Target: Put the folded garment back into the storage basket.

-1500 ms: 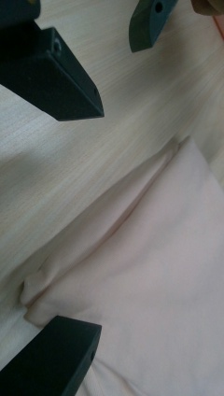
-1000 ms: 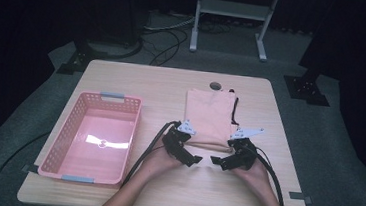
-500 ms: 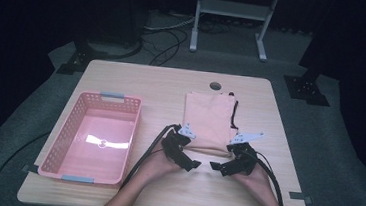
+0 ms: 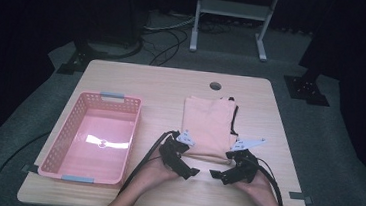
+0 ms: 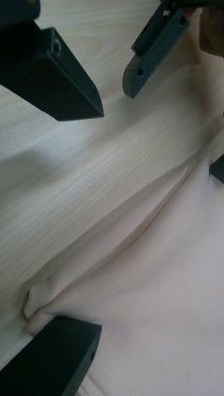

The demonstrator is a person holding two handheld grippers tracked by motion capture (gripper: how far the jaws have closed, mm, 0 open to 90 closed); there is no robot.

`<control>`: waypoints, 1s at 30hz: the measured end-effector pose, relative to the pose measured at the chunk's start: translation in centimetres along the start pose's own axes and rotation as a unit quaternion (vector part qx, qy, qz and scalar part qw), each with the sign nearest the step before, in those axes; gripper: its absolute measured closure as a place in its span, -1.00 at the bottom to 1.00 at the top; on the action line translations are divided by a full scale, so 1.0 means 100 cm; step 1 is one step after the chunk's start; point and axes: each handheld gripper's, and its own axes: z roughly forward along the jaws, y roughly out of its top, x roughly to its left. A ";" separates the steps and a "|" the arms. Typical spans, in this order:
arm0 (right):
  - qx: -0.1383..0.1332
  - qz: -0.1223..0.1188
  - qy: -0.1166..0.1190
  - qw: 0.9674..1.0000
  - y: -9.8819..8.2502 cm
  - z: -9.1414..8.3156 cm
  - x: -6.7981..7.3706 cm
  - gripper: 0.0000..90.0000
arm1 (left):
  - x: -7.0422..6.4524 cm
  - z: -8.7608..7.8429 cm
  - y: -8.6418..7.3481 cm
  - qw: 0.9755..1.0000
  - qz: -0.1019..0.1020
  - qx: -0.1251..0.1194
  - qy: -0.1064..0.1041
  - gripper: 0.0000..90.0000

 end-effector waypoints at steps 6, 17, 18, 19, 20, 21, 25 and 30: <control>-0.002 -0.006 0.001 1.000 -0.006 -0.003 0.008 -1.00 | -0.009 -0.003 -0.005 1.000 0.003 0.000 -0.001 -1.00; -0.002 -0.015 0.005 1.000 -0.014 -0.005 0.023 -1.00 | -0.027 -0.009 -0.016 1.000 0.009 -0.001 0.002 -1.00; -0.001 -0.016 0.005 1.000 -0.015 -0.006 0.024 -1.00 | -0.029 -0.009 -0.017 1.000 0.009 -0.001 0.002 -1.00; -0.001 -0.016 0.005 1.000 -0.016 -0.006 0.026 -1.00 | -0.031 -0.010 -0.018 1.000 0.011 0.000 0.002 -1.00; 0.000 -0.016 0.006 1.000 -0.017 -0.007 0.027 -1.00 | -0.033 -0.010 -0.019 1.000 0.011 0.000 0.002 -1.00; -0.001 -0.016 0.006 1.000 -0.018 -0.008 0.029 -1.00 | -0.035 -0.011 -0.020 1.000 0.013 0.000 0.003 -1.00; -0.003 -0.016 0.007 1.000 -0.023 -0.010 0.035 -1.00 | -0.042 -0.013 -0.024 1.000 0.014 0.000 0.001 -1.00; -0.001 -0.018 0.008 1.000 -0.027 -0.012 0.041 -1.00 | -0.051 -0.016 -0.028 1.000 0.018 0.005 -0.002 -1.00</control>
